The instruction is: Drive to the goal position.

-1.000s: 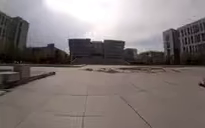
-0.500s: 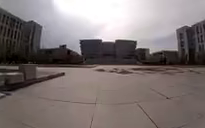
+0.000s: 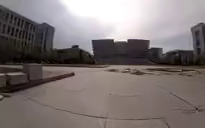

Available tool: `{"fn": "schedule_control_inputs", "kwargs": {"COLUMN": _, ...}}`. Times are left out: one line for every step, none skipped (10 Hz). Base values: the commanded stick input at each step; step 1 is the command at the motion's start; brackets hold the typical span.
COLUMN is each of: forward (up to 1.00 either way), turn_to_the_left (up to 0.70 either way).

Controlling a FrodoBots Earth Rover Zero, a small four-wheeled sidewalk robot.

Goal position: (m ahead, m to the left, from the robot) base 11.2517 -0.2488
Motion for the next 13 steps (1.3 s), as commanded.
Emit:
{"fn": "schedule_control_inputs", "kwargs": {"forward": 1.0, "turn_to_the_left": 0.27}}
{"fn": "schedule_control_inputs", "kwargs": {"forward": 1.0, "turn_to_the_left": 0.27}}
{"fn": "schedule_control_inputs", "kwargs": {"forward": 1.0, "turn_to_the_left": 0.27}}
{"fn": "schedule_control_inputs", "kwargs": {"forward": 1.0, "turn_to_the_left": 0.27}}
{"fn": "schedule_control_inputs", "kwargs": {"forward": 1.0, "turn_to_the_left": 0.27}}
{"fn": "schedule_control_inputs", "kwargs": {"forward": 1.0, "turn_to_the_left": 0.27}}
{"fn": "schedule_control_inputs", "kwargs": {"forward": 1.0, "turn_to_the_left": 0.27}}
{"fn": "schedule_control_inputs", "kwargs": {"forward": 1.0, "turn_to_the_left": 0.27}}
{"fn": "schedule_control_inputs", "kwargs": {"forward": 1.0, "turn_to_the_left": 0.27}}
{"fn": "schedule_control_inputs", "kwargs": {"forward": 1.0, "turn_to_the_left": 0.19}}
{"fn": "schedule_control_inputs", "kwargs": {"forward": 1.0, "turn_to_the_left": 0.0}}
{"fn": "schedule_control_inputs", "kwargs": {"forward": 1.0, "turn_to_the_left": 0.0}}
{"fn": "schedule_control_inputs", "kwargs": {"forward": 1.0, "turn_to_the_left": 0.0}}
